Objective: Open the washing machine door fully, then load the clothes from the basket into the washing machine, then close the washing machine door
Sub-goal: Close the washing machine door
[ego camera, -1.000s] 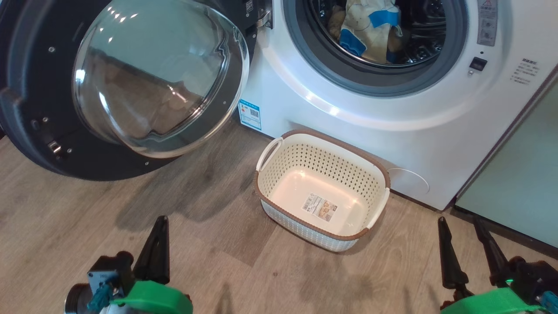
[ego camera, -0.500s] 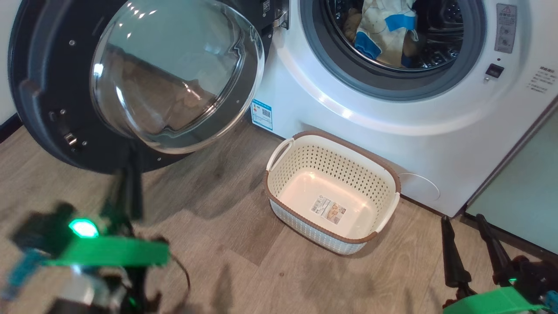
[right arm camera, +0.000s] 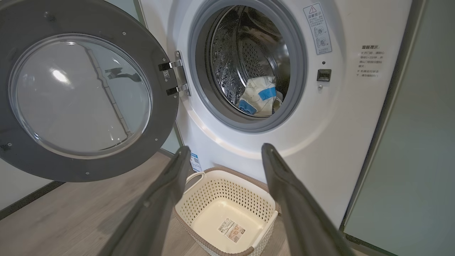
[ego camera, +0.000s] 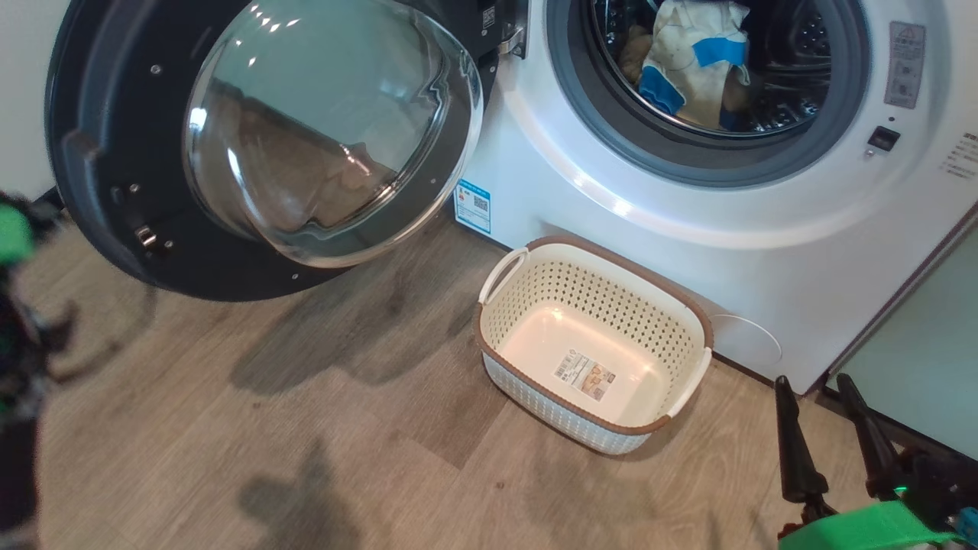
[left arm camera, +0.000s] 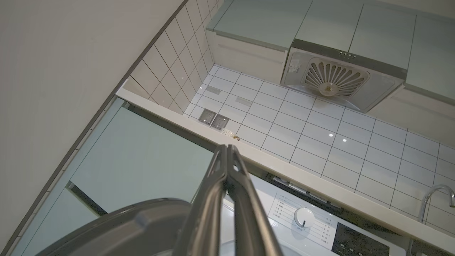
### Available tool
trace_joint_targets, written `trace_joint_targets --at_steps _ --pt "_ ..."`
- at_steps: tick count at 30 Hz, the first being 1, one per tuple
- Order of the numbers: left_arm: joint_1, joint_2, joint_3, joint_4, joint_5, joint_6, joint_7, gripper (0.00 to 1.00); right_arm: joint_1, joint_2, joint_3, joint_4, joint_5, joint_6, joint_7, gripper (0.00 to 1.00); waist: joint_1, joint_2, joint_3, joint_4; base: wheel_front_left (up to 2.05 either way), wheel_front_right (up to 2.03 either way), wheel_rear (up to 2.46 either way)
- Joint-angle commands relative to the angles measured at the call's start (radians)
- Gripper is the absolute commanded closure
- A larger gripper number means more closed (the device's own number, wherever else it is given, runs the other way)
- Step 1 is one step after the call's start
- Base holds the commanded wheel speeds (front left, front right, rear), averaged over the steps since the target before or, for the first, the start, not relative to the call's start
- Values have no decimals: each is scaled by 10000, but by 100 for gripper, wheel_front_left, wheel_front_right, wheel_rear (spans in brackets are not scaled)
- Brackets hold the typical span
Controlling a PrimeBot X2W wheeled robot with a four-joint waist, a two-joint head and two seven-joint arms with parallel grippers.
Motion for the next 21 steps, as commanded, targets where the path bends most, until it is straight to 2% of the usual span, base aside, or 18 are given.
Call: trace_joint_targets --at_steps 1,9,10,14,21 --pt "-892 626 611 126 -324 -113 246 100 -172 -110 193 -378 -9 -29 -6 0 0 0 -2 48 0 0 0" --pt "-3061 1507 1294 3517 -2305 -390 1490 100 -171 -110 274 -328 22 -29 -16 0 0 0 -62 134 0 0 0" --pt "-3178 1734 1281 3978 -2225 -415 1580 100 -170 -110 282 -326 21 -29 -18 0 0 0 -67 133 0 0 0" --pt "-3757 2072 1367 5802 -2646 -578 2009 100 -182 -110 354 -325 5 -29 -10 0 0 0 -62 80 0 0 0" --pt "-4495 2342 1586 8566 -3401 -885 2674 100 -202 -110 424 -367 -47 -29 58 0 0 0 11 -108 0 0 0"
